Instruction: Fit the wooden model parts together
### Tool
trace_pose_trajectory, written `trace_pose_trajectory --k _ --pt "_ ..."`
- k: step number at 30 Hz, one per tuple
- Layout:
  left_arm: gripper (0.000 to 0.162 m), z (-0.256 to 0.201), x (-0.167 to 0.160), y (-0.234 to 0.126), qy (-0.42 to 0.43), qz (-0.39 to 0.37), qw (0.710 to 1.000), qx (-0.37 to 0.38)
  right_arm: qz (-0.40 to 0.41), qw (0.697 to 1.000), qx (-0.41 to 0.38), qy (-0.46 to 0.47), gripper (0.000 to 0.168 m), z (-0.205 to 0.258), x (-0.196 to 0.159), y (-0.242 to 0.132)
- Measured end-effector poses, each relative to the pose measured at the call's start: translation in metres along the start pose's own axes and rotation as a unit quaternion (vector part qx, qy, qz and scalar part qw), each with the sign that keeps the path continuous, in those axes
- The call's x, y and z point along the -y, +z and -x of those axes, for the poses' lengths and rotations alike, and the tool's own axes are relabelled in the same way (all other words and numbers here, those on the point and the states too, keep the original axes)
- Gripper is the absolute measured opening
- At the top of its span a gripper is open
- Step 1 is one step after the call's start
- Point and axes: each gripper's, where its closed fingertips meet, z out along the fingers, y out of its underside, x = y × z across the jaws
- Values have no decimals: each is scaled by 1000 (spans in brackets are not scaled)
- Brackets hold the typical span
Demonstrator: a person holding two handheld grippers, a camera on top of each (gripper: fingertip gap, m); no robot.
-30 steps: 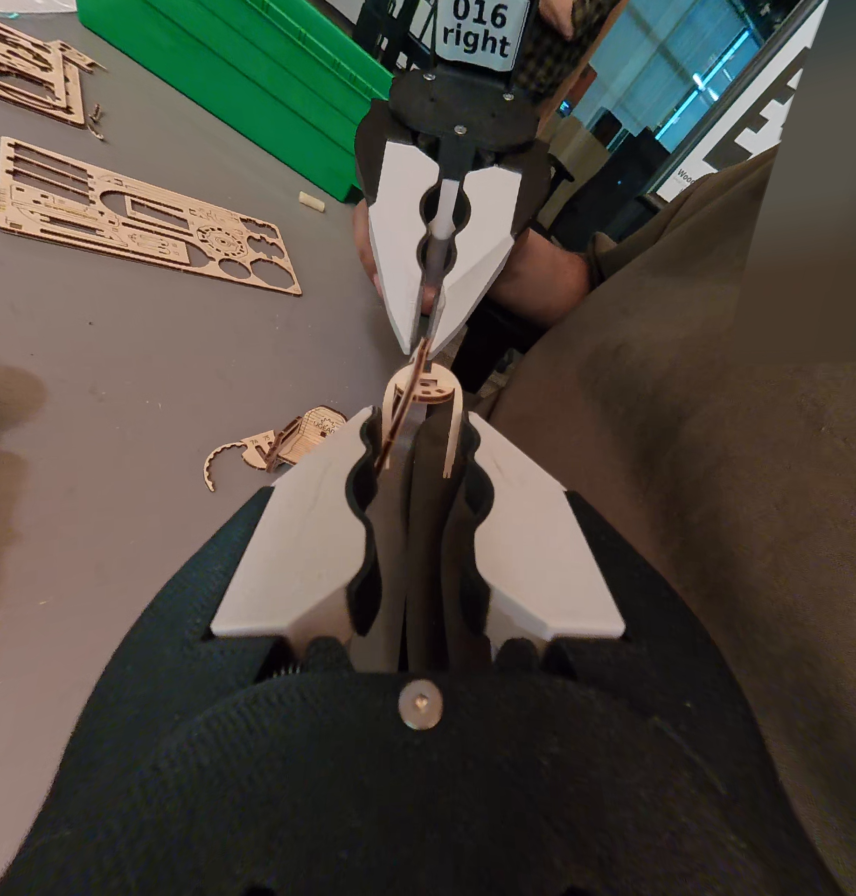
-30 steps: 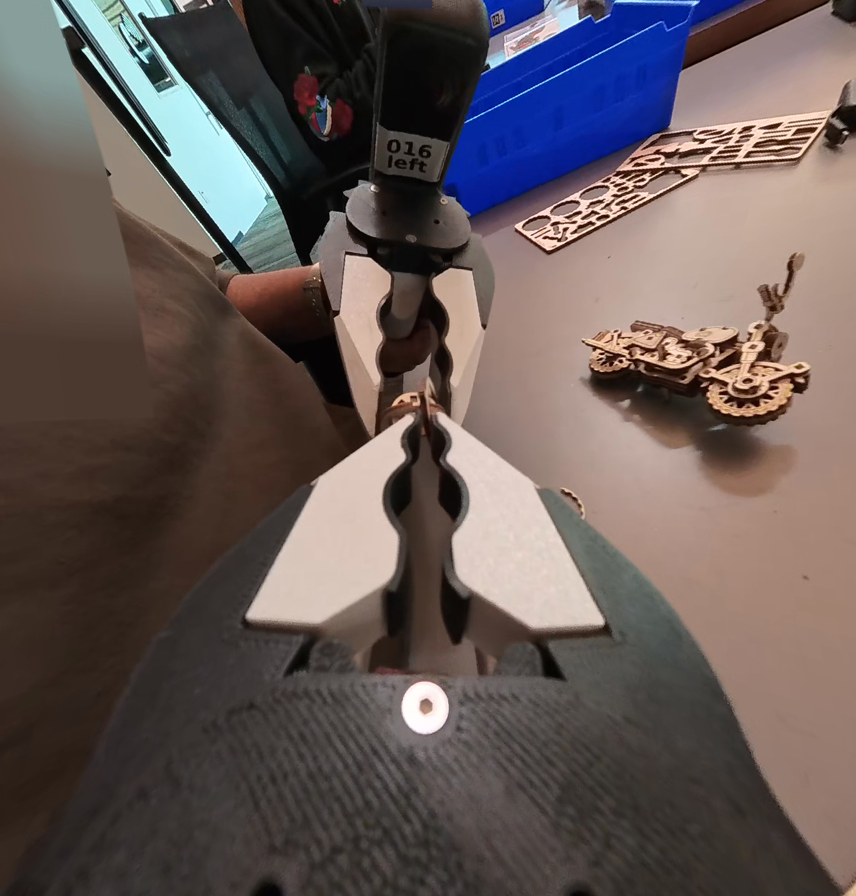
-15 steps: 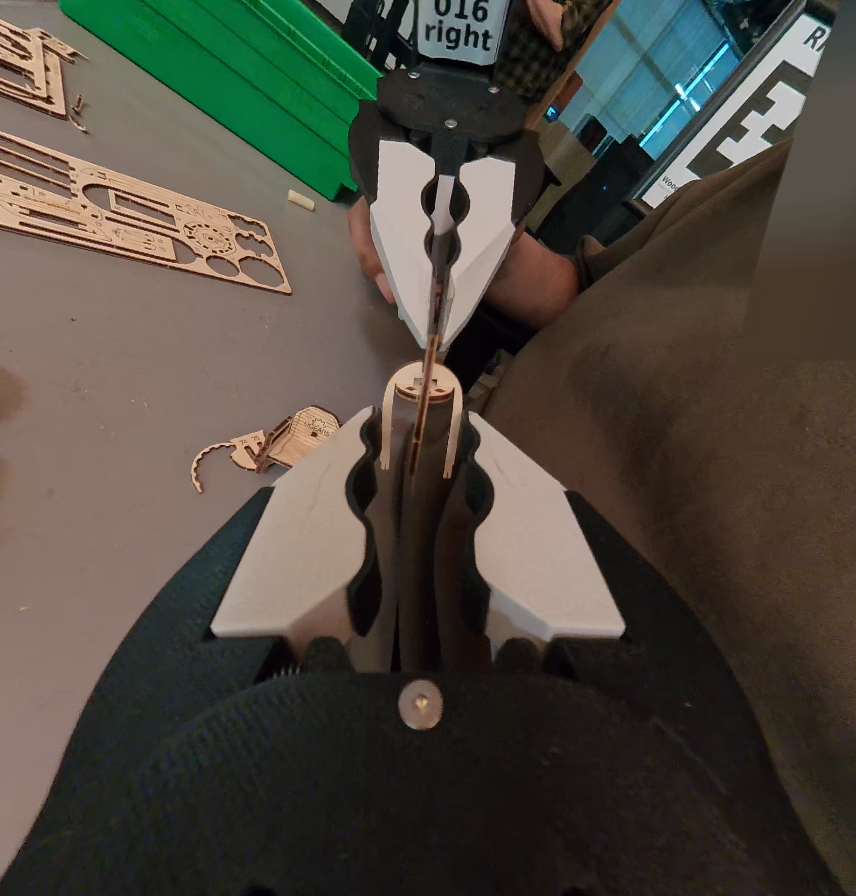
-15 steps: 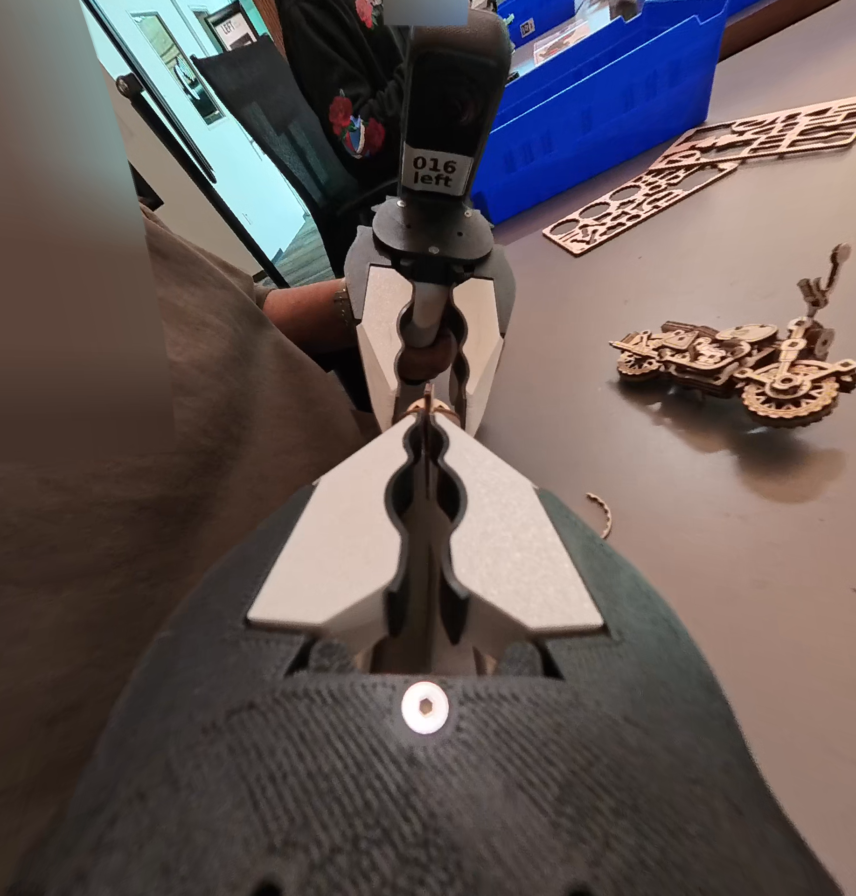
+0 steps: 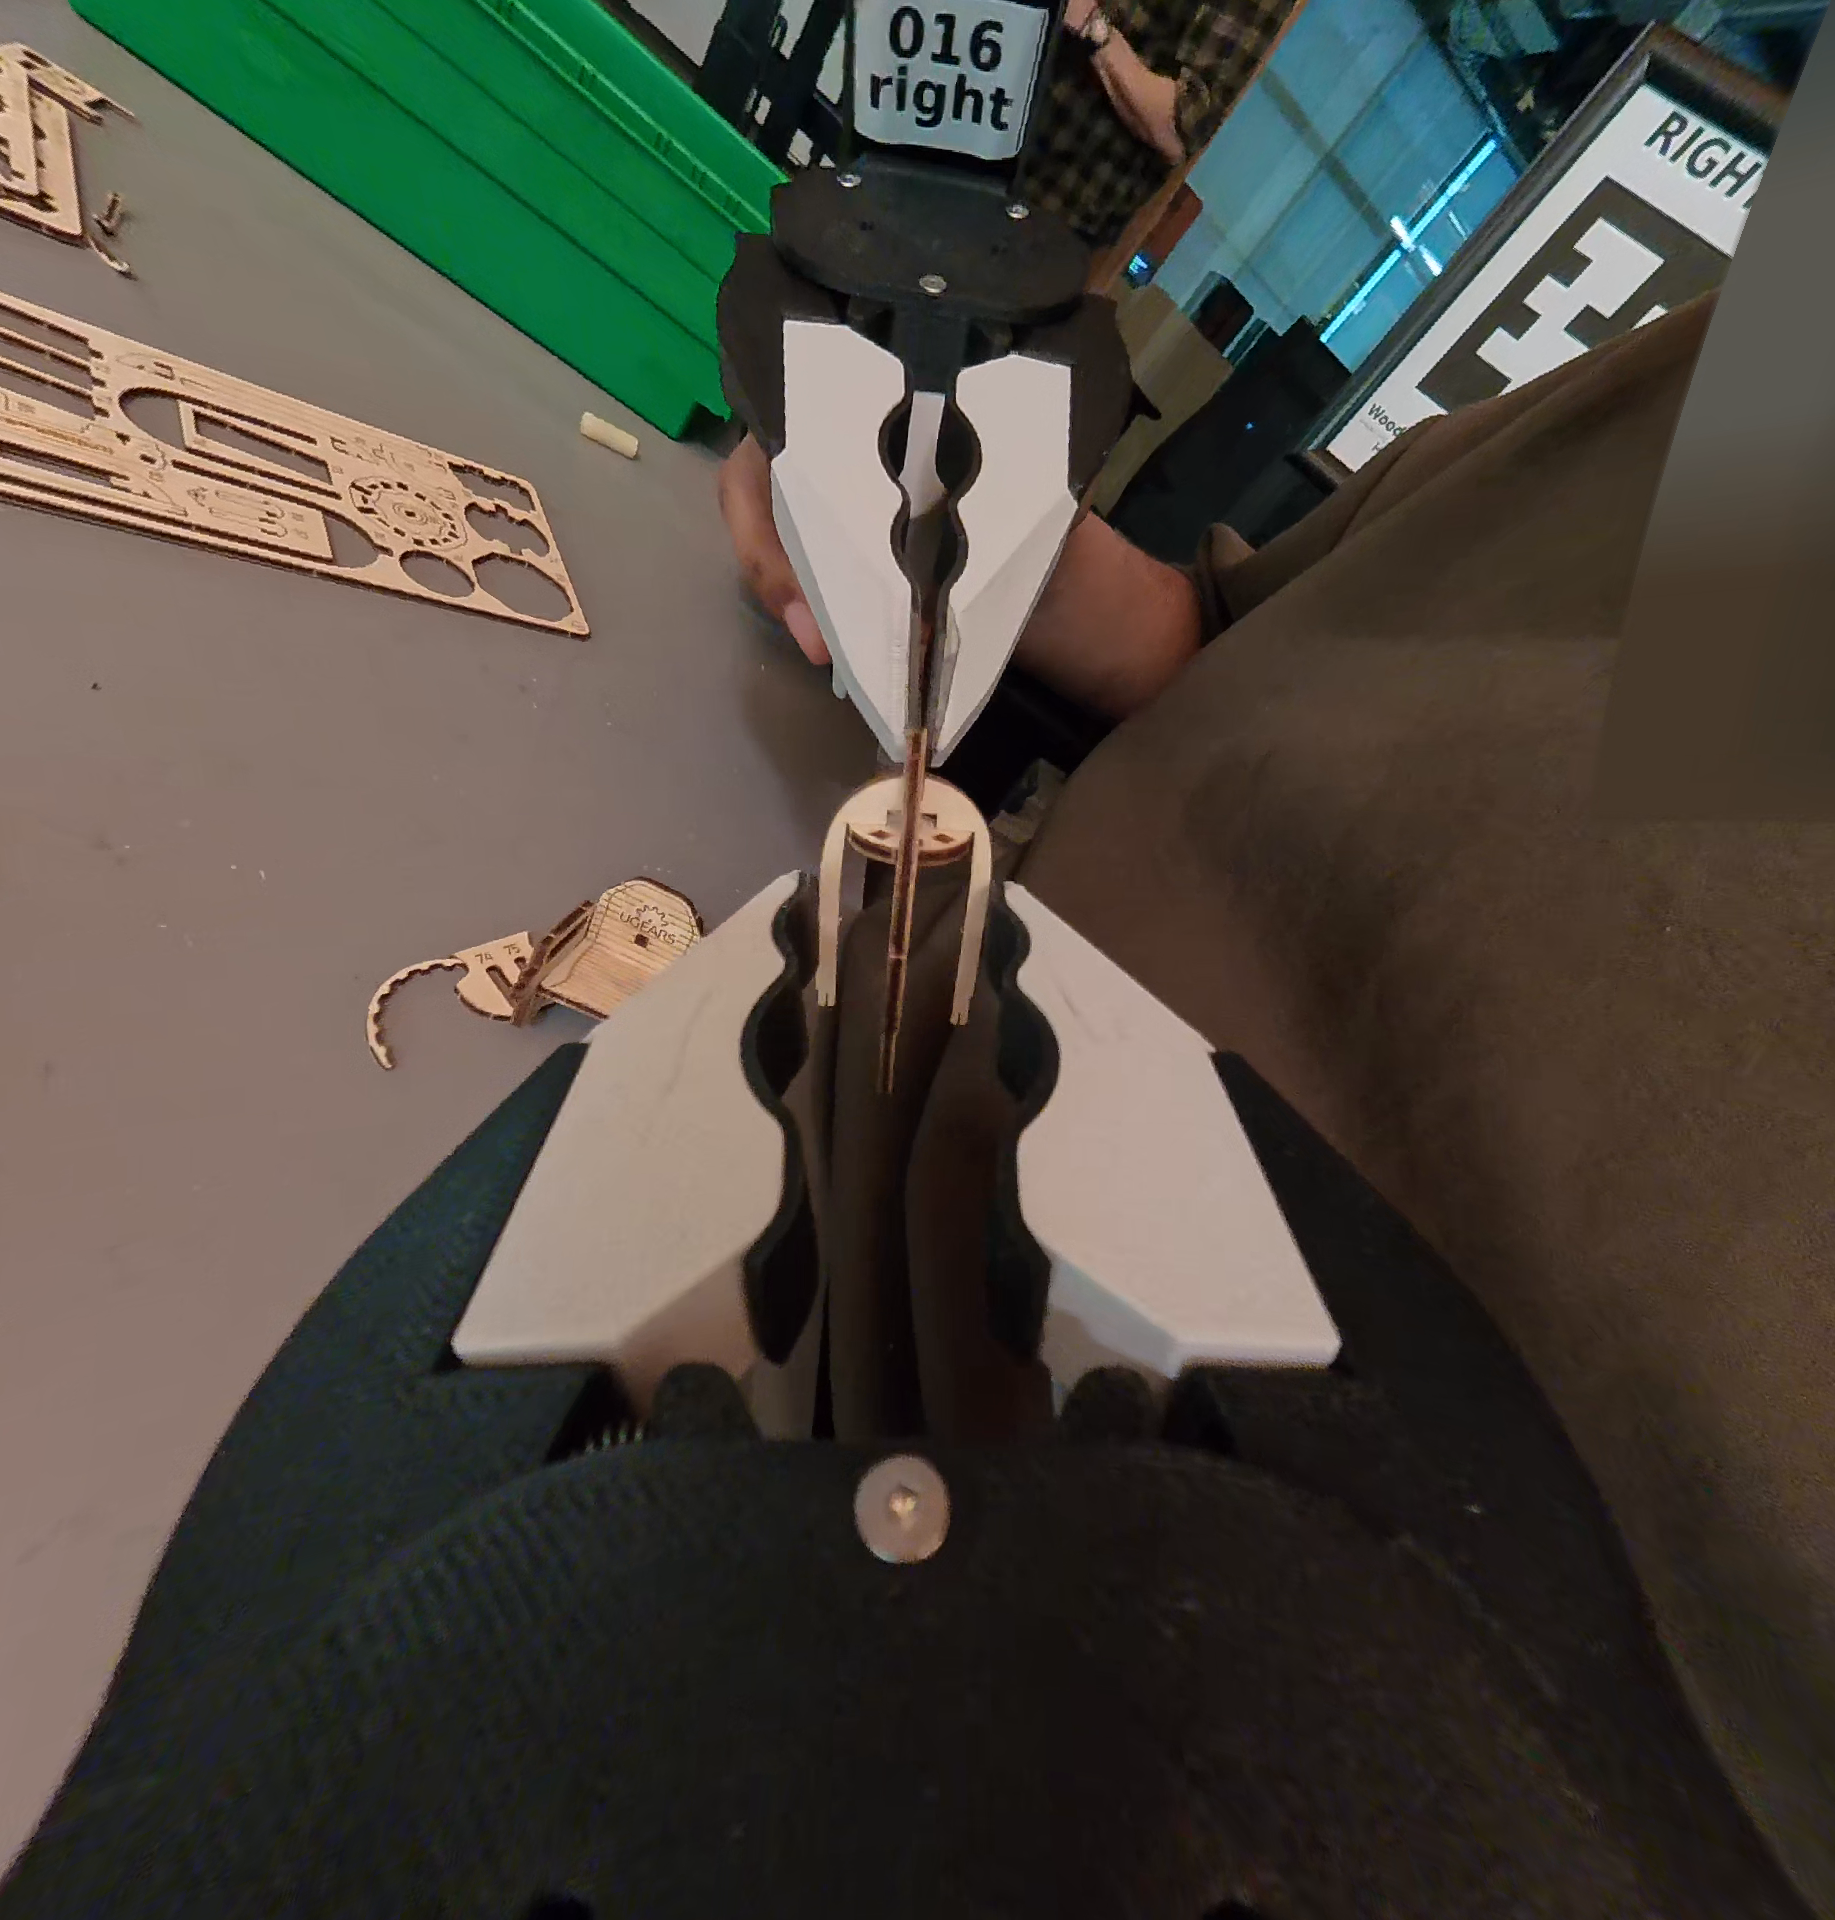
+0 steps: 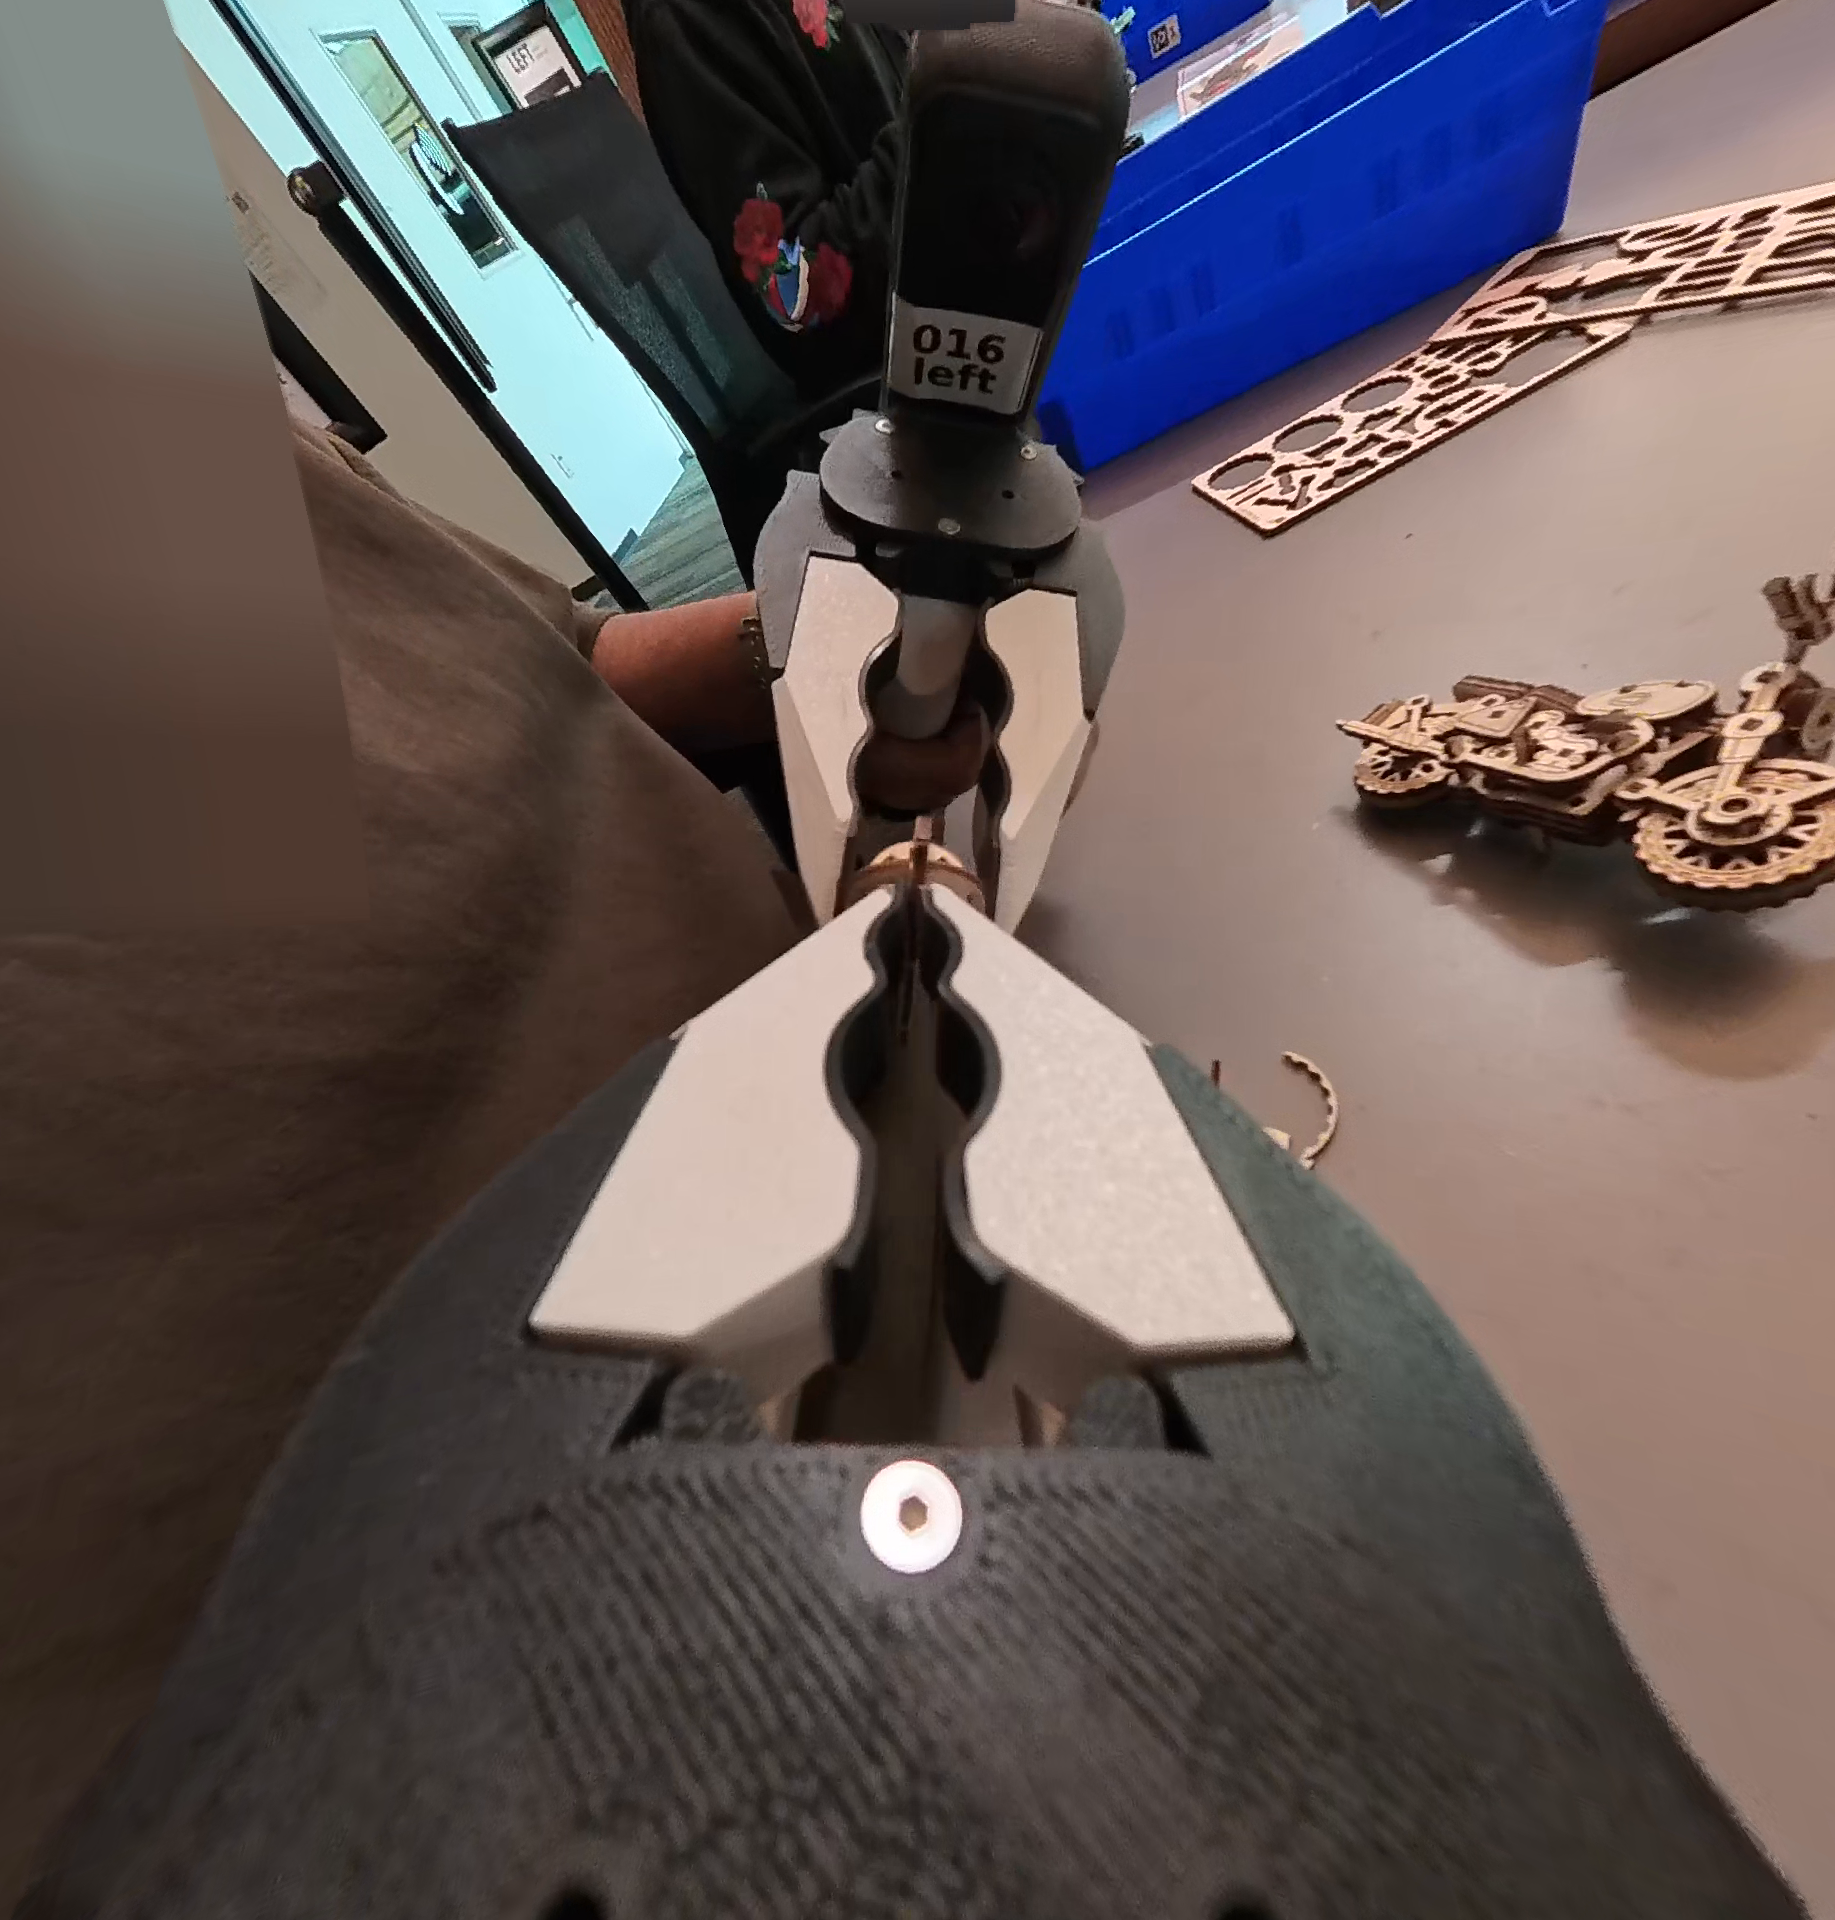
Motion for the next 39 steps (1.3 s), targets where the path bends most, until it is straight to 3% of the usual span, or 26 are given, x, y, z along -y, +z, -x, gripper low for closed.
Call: trace_pose_trajectory --k 39 --pt "31 -3 9 -3 -34 -32 999 -25 -15 1000 11 18 0 1 5 -4"
